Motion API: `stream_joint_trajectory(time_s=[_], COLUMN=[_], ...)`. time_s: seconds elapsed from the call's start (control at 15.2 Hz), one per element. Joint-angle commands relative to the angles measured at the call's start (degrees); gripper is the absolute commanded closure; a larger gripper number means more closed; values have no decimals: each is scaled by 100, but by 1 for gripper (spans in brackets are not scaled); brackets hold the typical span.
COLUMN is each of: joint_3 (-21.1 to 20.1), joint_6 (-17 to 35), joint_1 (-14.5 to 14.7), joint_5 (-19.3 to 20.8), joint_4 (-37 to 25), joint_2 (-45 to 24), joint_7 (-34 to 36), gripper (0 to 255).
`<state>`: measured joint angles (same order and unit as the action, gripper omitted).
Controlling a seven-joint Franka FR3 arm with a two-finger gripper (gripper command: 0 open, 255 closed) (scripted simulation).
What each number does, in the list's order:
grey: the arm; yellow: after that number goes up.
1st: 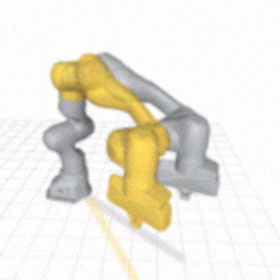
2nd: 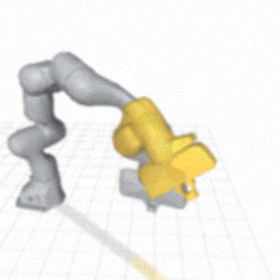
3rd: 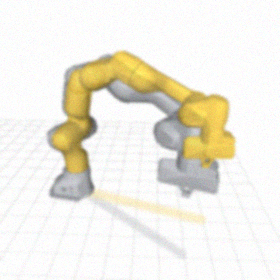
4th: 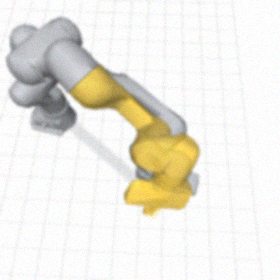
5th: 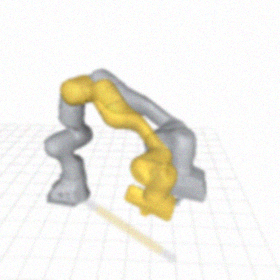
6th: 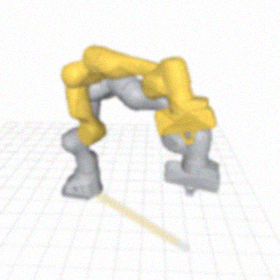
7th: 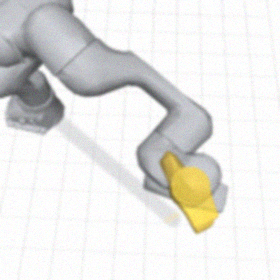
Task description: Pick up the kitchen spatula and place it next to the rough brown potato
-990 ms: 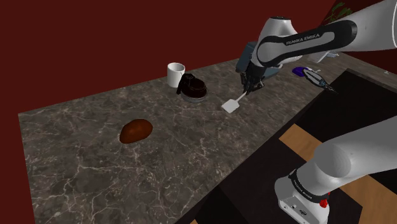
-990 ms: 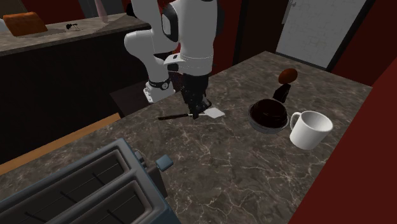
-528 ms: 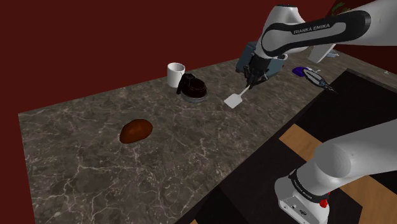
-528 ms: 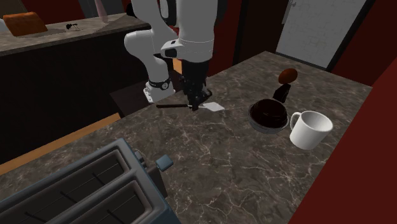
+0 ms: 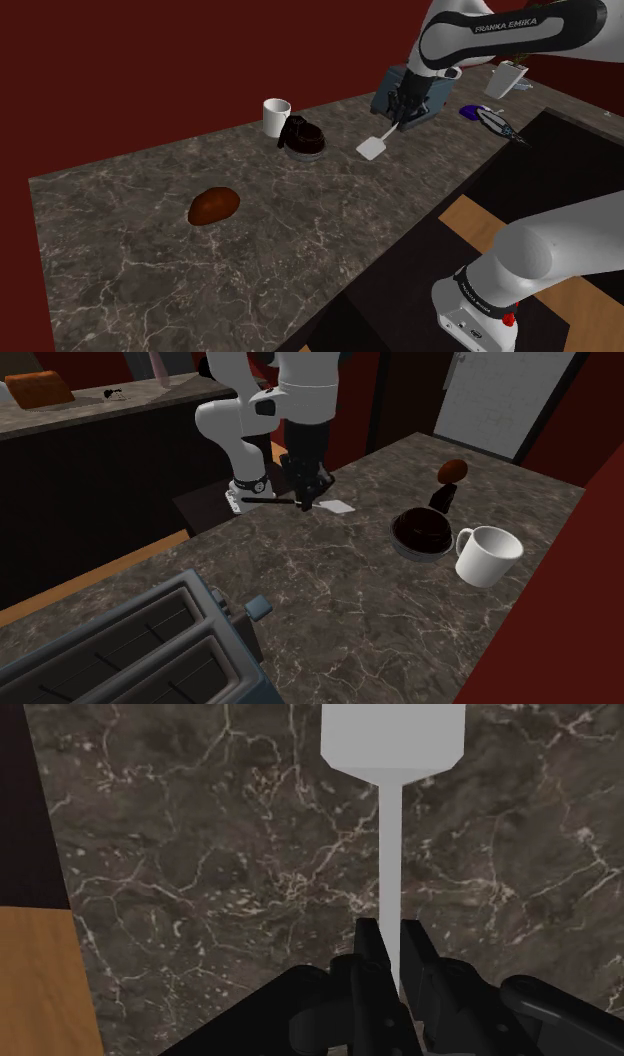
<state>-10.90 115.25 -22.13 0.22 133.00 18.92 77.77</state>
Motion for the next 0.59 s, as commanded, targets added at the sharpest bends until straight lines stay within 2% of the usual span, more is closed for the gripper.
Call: stream_joint_trajectory(time_s=[0.0, 0.13, 0.53], joint_3=[6, 11, -495], joint_6=[-178, -278, -409], joint_1=[2, 2, 390], joint_5=[-7, -9, -316], joint_4=[-131, -210, 170], joint_2=[45, 67, 573], joint_7=[-11, -18, 688], gripper=[255, 255, 255])
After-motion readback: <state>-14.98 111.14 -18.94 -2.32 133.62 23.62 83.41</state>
